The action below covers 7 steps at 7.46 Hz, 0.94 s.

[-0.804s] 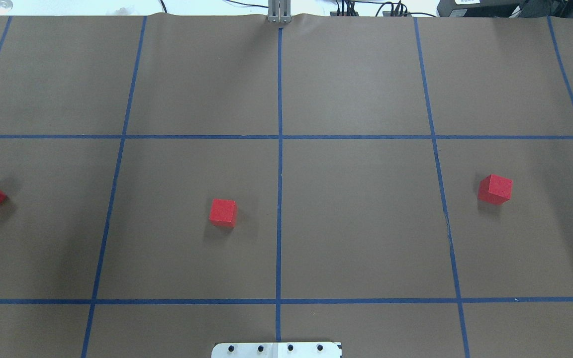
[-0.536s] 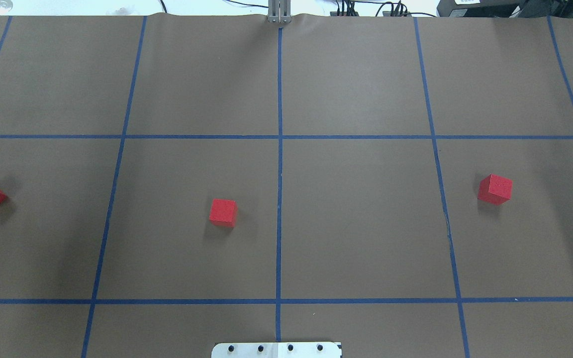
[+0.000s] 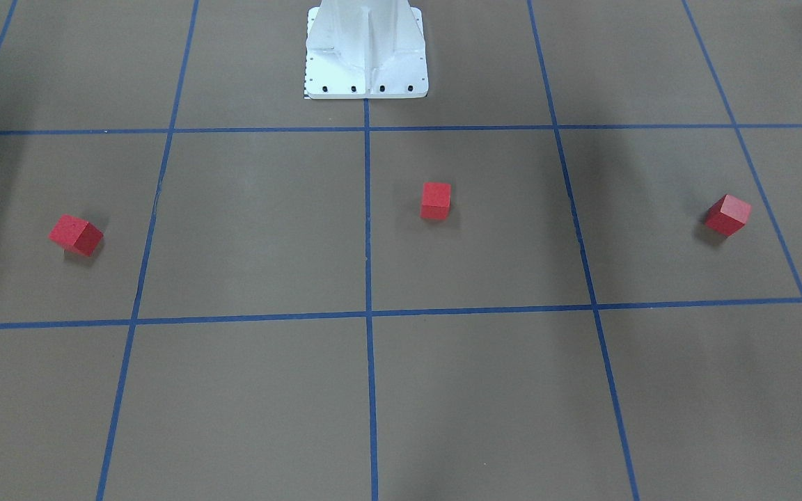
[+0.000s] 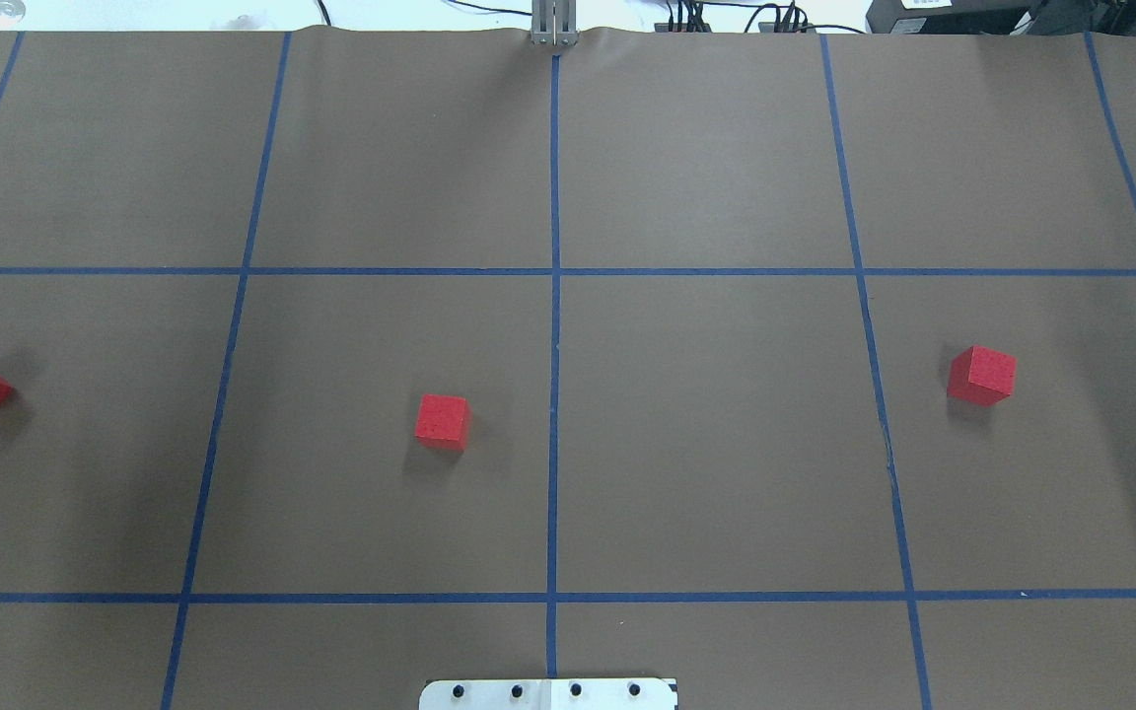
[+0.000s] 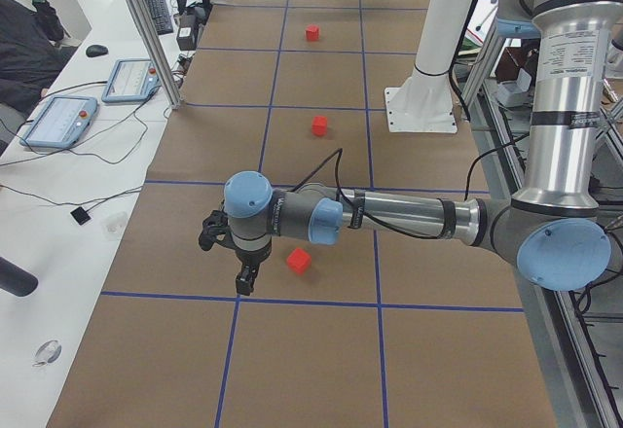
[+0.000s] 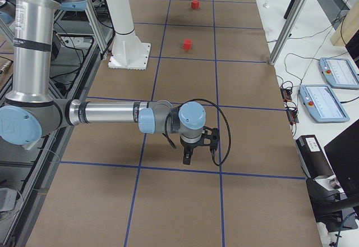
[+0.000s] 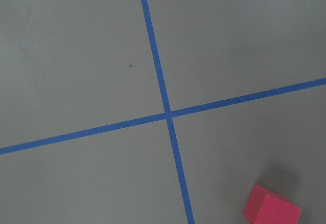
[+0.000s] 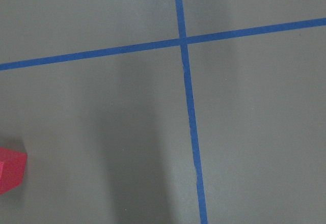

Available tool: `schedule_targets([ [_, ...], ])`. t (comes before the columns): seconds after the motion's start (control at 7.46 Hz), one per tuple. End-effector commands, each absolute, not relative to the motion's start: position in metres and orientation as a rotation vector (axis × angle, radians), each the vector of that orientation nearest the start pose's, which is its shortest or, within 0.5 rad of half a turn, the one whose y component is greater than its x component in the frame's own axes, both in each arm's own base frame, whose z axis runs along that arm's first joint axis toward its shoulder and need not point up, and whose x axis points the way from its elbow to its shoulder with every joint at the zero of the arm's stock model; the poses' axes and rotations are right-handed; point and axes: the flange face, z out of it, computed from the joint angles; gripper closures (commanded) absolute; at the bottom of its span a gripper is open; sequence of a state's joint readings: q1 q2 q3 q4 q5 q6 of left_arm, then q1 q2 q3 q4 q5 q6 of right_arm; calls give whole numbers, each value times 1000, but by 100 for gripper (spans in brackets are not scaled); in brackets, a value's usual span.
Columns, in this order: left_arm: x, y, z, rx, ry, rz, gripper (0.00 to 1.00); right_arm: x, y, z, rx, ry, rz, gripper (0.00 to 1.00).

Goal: Form red blocks into L shape at center

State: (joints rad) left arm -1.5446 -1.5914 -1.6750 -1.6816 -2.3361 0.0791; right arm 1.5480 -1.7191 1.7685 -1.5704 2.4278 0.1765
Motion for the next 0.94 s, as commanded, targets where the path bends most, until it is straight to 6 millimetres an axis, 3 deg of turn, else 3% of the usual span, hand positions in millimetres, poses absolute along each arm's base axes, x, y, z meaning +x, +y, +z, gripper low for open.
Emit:
schedule_targets([
  [0.0,-45,-515,539,378,762,207,0,48,-436,621,-32,-860,120,1],
  [0.13,-5,-517,517,338,797,178,0,48,-437,620,-29,-861,119,1],
  [0.27,62,-523,470,287,856,135,0,47,-438,619,-27,-861,118,1],
  [0.4,122,-524,439,231,911,123,0,47,-438,618,-27,-863,118,1],
  [0.54,193,-532,377,186,978,89,0,47,-440,614,-18,-863,113,1],
  [0.67,250,-528,338,70,1027,-32,0,47,-440,612,-13,-864,109,1],
  [0.8,285,-509,314,36,1055,-52,0,47,-444,609,-8,-864,106,1],
])
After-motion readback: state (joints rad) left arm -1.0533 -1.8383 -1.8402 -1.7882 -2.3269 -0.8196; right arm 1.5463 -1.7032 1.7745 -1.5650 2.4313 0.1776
